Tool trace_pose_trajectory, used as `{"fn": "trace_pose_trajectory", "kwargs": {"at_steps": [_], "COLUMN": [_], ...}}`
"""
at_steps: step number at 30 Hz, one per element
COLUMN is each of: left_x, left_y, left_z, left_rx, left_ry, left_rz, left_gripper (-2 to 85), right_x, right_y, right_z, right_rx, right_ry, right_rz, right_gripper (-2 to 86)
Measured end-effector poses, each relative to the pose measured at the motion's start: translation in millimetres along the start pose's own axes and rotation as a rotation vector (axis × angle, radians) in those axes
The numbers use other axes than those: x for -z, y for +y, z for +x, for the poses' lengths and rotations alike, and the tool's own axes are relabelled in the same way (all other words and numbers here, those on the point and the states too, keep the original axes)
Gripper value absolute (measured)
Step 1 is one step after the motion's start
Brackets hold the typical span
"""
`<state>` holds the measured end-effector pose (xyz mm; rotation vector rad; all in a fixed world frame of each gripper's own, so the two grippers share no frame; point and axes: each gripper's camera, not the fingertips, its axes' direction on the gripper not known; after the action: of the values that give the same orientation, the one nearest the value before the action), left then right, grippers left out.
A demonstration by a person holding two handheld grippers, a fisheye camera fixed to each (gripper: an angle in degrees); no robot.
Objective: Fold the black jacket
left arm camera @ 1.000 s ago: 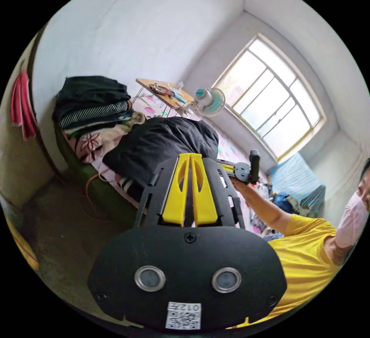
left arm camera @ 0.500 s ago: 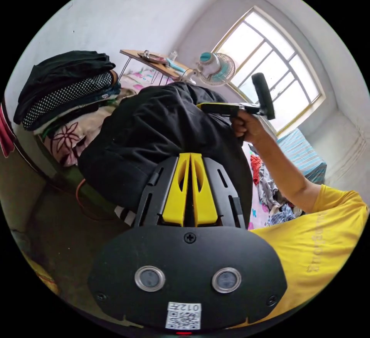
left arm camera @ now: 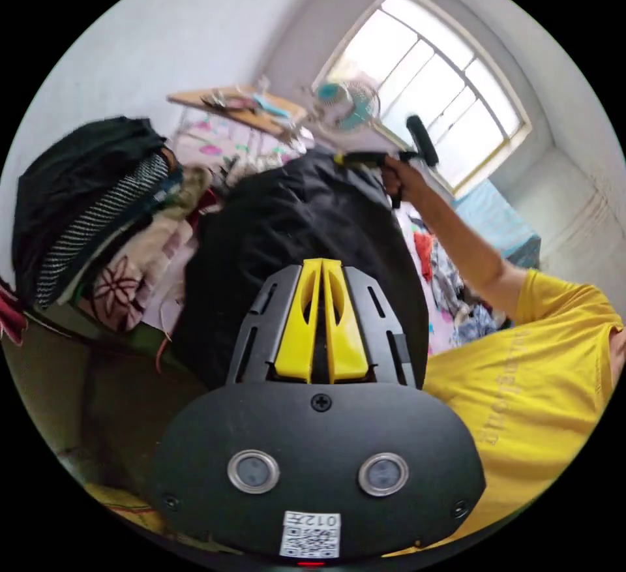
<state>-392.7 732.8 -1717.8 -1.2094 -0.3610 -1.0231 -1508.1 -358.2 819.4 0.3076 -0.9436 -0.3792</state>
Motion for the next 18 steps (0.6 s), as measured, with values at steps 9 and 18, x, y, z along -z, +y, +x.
{"fn": "trace_pose_trajectory", "kwargs": {"at_steps": [9,18], "left_x": [39.8,50.4], "left_y": [-9.1,-18.9], "left_z": [-11.7,-34.7], "left_rx": [0.032,0.079], "left_ry": [-0.003,-0.158], "left_rz": [0.118,0.049], "left_gripper": [0.4,0.3], "right_x": [14.1,-46.2], "right_y": [-23.2,-56.8], "right_z": [-23.9,-121.3], "right_rx": [0.046,0.297], "right_ry": [0.076,0.017], "right_rz": [0.048,-0.206], "right_gripper": [0.1,0.0]}}
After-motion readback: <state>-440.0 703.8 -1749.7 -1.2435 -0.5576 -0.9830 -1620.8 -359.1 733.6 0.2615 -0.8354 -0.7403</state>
